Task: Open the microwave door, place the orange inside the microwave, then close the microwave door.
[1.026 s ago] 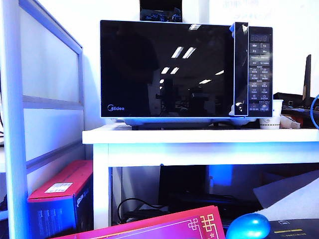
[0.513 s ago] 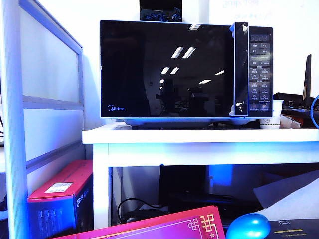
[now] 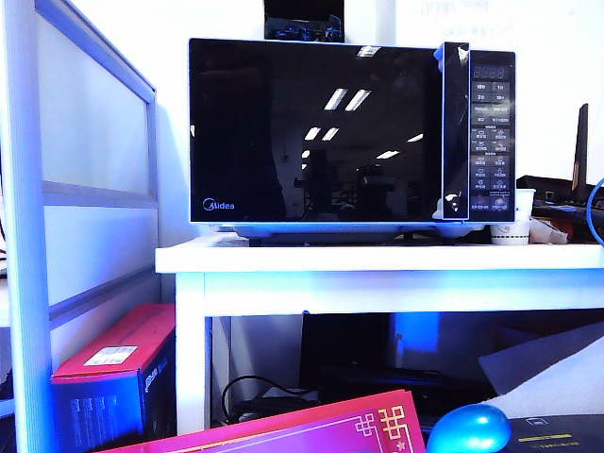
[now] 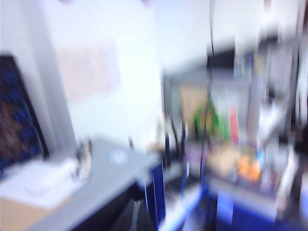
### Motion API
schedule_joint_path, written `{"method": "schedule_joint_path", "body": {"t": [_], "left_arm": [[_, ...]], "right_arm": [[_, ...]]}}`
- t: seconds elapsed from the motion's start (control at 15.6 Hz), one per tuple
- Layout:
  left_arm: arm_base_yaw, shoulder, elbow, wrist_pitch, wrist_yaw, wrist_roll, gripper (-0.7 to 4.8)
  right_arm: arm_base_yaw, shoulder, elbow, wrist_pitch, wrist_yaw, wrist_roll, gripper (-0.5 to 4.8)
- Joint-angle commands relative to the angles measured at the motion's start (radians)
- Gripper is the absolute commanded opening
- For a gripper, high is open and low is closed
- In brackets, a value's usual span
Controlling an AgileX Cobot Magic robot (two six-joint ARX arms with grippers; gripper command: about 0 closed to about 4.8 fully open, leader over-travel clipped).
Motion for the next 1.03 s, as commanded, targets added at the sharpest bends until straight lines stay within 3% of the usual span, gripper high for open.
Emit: {"method": "schedule_joint_path", "body": {"t": [0.06,0.32,0.51,0.77,1.03], "left_arm": [[0.090,-0.125,-0.214,0.201,0.137,-0.033,-0.05],[0.290,-0.444,-0.814,0.470,0.256,-0.053,-0.05],[0.403,-0.671,-1.260,0.625,0.254,-0.053,-0.05],[0.526,-0.855,-1.645,0.662,0.254,-0.056,-0.05],[0.649,-1.059,-2.009,0.853,0.254,-0.192,-0.05]], "right_arm": [[0.000,0.000,-0.004,0.007,0.001,0.003,-0.01],[0.000,0.000,-0.004,0.007,0.001,0.003,-0.01],[0.000,0.000,-0.004,0.007,0.001,0.003,-0.01],[0.000,0.000,-0.004,0.006,0.002,0.003,-0.01],[0.000,0.000,-0.004,0.006,0.002,0.003,-0.01]]}}
